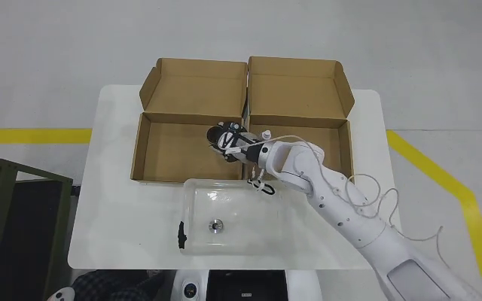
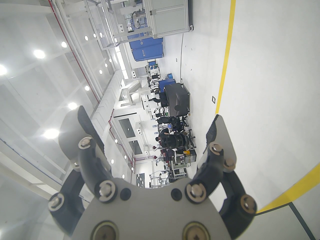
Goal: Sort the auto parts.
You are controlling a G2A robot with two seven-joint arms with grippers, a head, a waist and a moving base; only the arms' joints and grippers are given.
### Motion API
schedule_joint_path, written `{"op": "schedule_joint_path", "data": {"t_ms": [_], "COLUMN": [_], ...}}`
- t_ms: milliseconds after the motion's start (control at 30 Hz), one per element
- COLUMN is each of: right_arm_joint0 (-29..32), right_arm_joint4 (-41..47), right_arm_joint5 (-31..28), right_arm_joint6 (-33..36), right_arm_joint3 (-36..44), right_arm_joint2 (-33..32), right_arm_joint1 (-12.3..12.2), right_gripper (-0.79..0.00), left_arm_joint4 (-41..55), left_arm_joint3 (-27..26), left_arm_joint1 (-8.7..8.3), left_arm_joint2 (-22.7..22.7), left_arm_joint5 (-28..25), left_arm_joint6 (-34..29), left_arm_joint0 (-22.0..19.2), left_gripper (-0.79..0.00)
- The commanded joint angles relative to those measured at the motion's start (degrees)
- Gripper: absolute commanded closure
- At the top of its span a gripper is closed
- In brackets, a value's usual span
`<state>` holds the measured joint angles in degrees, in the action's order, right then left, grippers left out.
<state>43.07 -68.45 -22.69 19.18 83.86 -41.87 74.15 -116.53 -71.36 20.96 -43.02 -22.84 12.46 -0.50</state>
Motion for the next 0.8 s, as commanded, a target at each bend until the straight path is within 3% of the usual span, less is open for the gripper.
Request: {"op": "schedule_joint_path", "data": {"t_ms": [0,433,633,767], "right_arm_joint0": [-1.04,-6.52,-7.68,-8.23], "right_arm_joint4": [-0.29,-2.24,-2.41,-2.42], "right_arm_joint5": [0.56,1.68,1.53,1.16], "right_arm_joint6": [0.85,3.53,3.51,3.00], "right_arm_joint3": [-1.36,-10.06,-13.58,-15.77], "right_arm_joint2": [0.78,5.72,7.06,7.29], "right_arm_joint1": [0.55,4.33,5.81,6.55], "right_gripper": [0.000,-0.012,-0.265,-0.308], "left_arm_joint4": [0.00,0.00,0.00,0.00], "left_arm_joint3": [0.00,0.00,0.00,0.00], "left_arm_joint1": [0.00,0.00,0.00,0.00], "left_arm_joint2": [0.00,0.00,0.00,0.00], "left_arm_joint5": [0.00,0.00,0.00,0.00], "left_arm_joint6": [0.00,0.00,0.00,0.00], "left_arm_joint0": [0.00,0.00,0.00,0.00], "left_gripper": [-0.785,-0.785,-0.785,-0.785]}}
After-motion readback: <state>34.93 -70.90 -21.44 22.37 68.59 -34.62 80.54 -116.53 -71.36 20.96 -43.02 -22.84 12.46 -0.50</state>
